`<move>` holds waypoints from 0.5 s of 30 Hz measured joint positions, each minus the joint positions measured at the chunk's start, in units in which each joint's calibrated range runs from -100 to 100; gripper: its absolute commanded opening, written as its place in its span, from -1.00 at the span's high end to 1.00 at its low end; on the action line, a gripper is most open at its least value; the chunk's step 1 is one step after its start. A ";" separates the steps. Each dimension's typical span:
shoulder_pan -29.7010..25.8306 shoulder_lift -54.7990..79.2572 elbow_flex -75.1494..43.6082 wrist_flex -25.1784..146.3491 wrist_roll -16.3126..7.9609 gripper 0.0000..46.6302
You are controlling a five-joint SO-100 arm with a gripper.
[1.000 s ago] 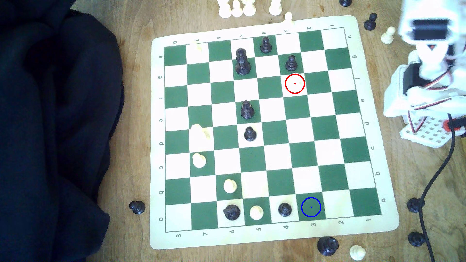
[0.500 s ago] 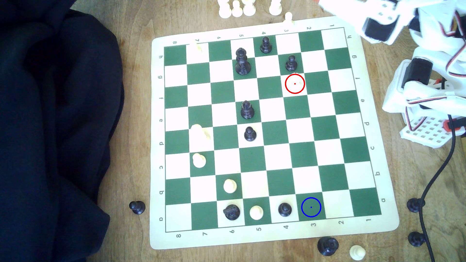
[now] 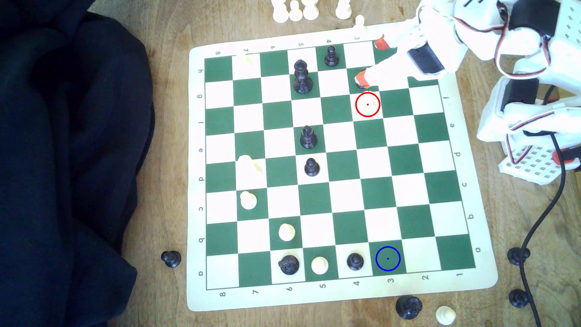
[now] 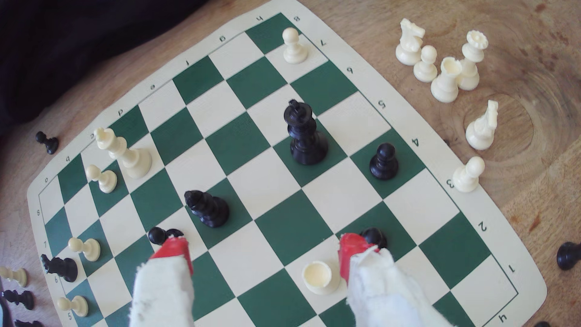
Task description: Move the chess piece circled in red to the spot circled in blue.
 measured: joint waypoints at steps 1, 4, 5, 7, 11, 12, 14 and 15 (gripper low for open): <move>0.00 1.34 -0.99 0.88 -0.15 -0.10; 0.00 9.13 -7.05 5.26 -0.98 -0.12; 0.44 10.64 -7.86 5.74 -1.17 -0.14; 1.25 13.82 -8.95 6.29 -1.56 -0.14; 0.88 19.86 -9.31 7.65 -2.25 -0.11; 0.88 21.62 -9.31 7.81 -2.30 -0.11; 1.03 22.62 -9.31 7.81 -2.30 -0.10; 1.03 23.38 -9.31 7.81 -2.30 -0.09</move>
